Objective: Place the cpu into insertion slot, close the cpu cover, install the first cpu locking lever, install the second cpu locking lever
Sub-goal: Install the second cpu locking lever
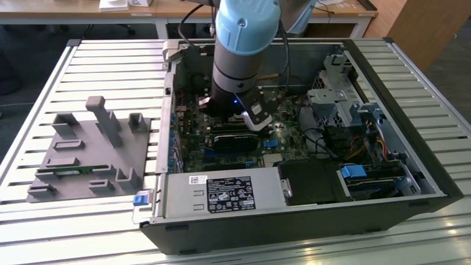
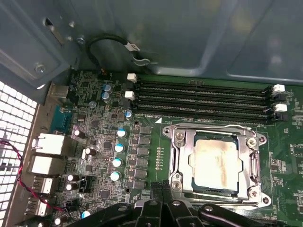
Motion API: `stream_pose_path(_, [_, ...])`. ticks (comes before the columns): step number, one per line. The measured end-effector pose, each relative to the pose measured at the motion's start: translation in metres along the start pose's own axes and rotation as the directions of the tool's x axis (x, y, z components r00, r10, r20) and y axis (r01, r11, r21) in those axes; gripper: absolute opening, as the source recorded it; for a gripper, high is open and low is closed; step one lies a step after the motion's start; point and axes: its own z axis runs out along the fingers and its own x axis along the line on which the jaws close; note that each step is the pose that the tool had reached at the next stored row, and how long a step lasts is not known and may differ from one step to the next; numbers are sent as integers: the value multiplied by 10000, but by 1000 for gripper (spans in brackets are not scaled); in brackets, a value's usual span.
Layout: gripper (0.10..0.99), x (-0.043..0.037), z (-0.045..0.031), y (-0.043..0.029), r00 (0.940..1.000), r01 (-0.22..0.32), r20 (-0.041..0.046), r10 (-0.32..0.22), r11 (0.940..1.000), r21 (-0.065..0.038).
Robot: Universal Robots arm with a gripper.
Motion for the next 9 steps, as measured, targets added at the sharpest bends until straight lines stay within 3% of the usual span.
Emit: stream_pose_path(9, [106, 3, -78, 25, 10000, 1, 2, -1, 10000, 0])
